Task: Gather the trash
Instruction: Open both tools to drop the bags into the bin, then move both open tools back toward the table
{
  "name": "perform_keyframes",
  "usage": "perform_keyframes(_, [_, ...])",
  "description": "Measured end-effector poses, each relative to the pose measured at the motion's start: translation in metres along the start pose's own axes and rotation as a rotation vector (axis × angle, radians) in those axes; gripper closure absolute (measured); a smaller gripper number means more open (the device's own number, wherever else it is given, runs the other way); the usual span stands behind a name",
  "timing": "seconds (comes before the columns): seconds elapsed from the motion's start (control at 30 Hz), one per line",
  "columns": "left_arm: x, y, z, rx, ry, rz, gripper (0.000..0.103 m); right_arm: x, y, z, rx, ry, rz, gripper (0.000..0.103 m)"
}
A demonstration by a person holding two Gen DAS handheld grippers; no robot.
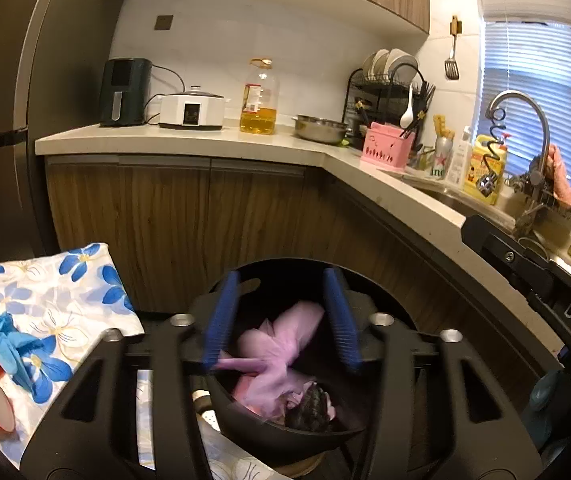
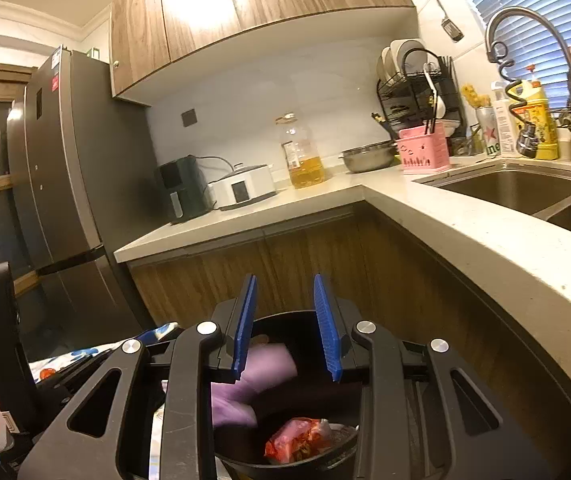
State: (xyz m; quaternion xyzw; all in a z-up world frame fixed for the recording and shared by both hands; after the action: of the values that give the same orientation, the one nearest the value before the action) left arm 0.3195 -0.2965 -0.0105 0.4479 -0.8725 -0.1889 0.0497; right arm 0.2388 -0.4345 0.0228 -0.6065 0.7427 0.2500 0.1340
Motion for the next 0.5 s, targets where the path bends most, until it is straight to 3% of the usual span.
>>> perform_keyframes(0.13, [-0.002,0.007,0.004,0.000,0.002,-0.019,0.043,-0.001,0.009,0.002,0.010,0.013,0.011,0.064])
perform_keyframes(0.2, [-0.005,0.014,0.007,0.005,0.010,-0.039,0.032,-0.003,0.013,0.005,0.009,0.021,0.013,0.063])
perform_keyframes(0.5, [-0.019,0.066,0.030,0.006,0.029,-0.196,0.019,-0.015,0.037,0.021,0.013,0.048,0.010,0.044])
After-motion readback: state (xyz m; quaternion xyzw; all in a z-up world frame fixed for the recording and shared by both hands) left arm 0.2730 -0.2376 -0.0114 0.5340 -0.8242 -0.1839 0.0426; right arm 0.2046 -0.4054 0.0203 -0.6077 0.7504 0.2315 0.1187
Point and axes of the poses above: each gripper's, at about its wrist camera, not at the fingertips, and y roughly against the way its jaws point, x to its right, z to its underside, the point moved 2 cm from there along -y, roughly the way its jaws point, and after that the axes turned 15 degrees about -y, right-handed, at the moved point
